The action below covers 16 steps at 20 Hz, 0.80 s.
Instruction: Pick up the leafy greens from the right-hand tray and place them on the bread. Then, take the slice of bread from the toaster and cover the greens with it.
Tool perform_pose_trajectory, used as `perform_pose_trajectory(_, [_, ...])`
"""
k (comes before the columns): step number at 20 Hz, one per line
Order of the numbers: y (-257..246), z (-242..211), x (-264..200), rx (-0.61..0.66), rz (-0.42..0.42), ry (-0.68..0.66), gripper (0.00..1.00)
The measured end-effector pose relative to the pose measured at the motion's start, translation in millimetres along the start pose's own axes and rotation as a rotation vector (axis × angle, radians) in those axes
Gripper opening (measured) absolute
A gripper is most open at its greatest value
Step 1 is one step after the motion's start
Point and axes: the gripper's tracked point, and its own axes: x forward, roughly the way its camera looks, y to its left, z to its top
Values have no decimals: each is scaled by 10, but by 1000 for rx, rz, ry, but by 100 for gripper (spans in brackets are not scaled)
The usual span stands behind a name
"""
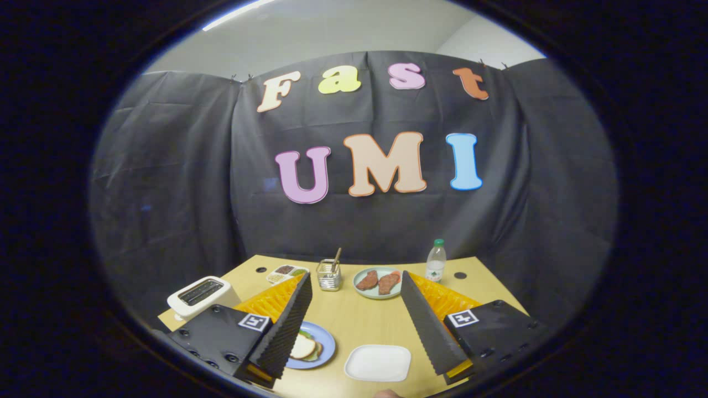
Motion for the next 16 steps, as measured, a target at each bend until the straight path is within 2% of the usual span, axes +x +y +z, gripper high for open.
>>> perform_pose_trajectory(11, [-347,454,-534,-51,-123,-182,100])
perform_pose_trajectory(16, [-414,496,-657,-53,-169,-204,100])
